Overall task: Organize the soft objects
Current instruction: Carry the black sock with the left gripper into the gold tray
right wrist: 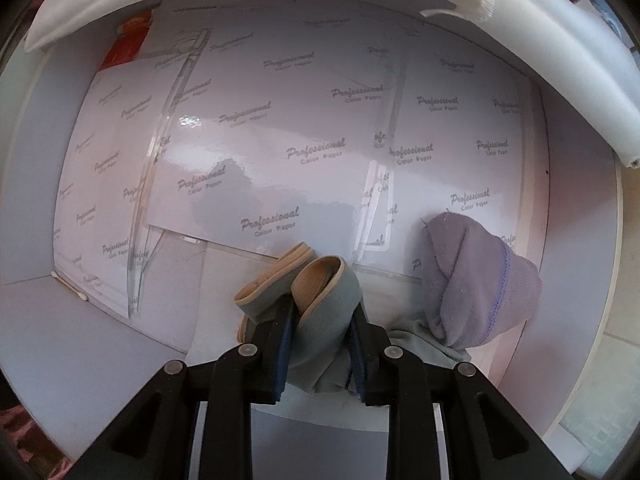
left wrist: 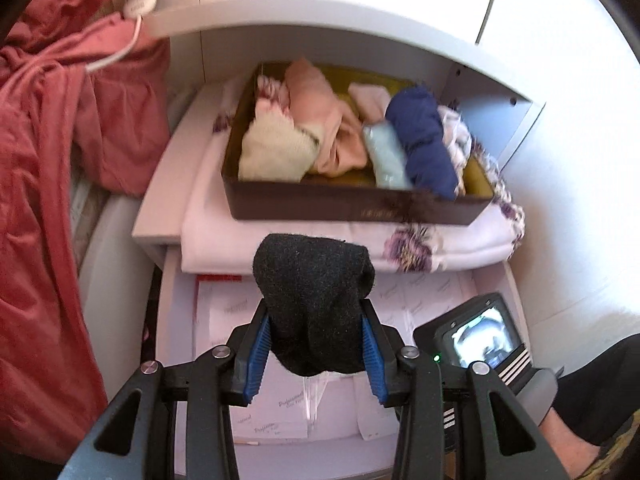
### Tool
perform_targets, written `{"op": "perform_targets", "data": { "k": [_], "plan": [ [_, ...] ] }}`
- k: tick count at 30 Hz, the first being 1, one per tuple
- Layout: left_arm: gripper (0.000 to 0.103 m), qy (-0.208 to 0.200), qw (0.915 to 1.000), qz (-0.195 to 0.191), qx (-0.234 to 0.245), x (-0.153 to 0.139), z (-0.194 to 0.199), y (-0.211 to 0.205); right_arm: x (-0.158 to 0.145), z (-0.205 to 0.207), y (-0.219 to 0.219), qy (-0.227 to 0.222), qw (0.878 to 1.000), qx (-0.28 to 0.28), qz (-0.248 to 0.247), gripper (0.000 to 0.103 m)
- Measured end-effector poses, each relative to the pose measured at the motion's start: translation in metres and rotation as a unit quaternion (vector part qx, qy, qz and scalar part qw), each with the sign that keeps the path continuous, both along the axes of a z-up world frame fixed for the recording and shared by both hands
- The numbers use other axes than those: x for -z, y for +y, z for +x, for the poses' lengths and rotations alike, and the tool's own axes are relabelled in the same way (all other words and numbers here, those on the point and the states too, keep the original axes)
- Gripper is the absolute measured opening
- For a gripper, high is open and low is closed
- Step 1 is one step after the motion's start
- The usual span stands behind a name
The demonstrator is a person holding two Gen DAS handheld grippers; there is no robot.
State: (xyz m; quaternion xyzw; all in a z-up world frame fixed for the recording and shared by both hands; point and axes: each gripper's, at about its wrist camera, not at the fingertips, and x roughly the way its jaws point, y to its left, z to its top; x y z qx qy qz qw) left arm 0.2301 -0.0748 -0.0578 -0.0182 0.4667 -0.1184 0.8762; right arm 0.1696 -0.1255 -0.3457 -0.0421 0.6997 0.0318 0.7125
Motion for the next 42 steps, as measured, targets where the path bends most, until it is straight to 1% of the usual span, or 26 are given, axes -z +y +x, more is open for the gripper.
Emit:
{"op": "perform_targets", "data": {
  "k": [5, 12, 17, 25, 29, 34, 36, 40, 42],
  "plan": [
    [0.041, -0.014, 0.9998, -0.010, -0.005, -0.013, -0.003, 0.004, -0.001, -0.002, 0.005, -0.002, 1.000, -0.006, -0.003, 0.025],
    [0.041, -0.030, 0.9995, -0.005, -0.011, -0.023, -0.007, 0.006, -0.008, -0.007, 0.012, -0.003, 1.000, -0.012, -0.006, 0.025],
    [0.041, -0.038, 0.9991, 0.001, -0.017, -0.029, -0.012, 0.009, -0.007, -0.009, 0.015, -0.003, 1.000, -0.015, -0.007, 0.025],
    [0.041, -0.041, 0.9989, 0.003, -0.022, -0.033, -0.017, 0.014, -0.008, -0.008, 0.017, -0.004, 1.000, -0.020, -0.010, 0.025],
    [0.041, -0.041, 0.9989, -0.002, -0.022, -0.037, -0.015, 0.016, -0.007, -0.009, 0.017, -0.004, 1.000, -0.021, -0.010, 0.025],
    [0.041, -0.036, 0.9979, -0.038, -0.037, -0.049, 0.001, 0.030, -0.007, -0.008, 0.015, -0.005, 1.000, -0.021, -0.009, 0.024],
    [0.041, -0.032, 0.9965, -0.061, -0.047, -0.056, 0.014, 0.039, -0.007, -0.008, 0.015, -0.004, 1.000, -0.020, -0.009, 0.024],
    [0.041, -0.035, 0.9917, -0.104, -0.067, -0.072, 0.041, 0.055, -0.006, -0.008, 0.014, -0.004, 1.000, -0.020, -0.009, 0.024],
    [0.041, -0.034, 0.9872, -0.135, -0.076, -0.077, 0.056, 0.060, -0.006, -0.007, 0.014, -0.004, 1.000, -0.021, -0.009, 0.024]
  ]
}}
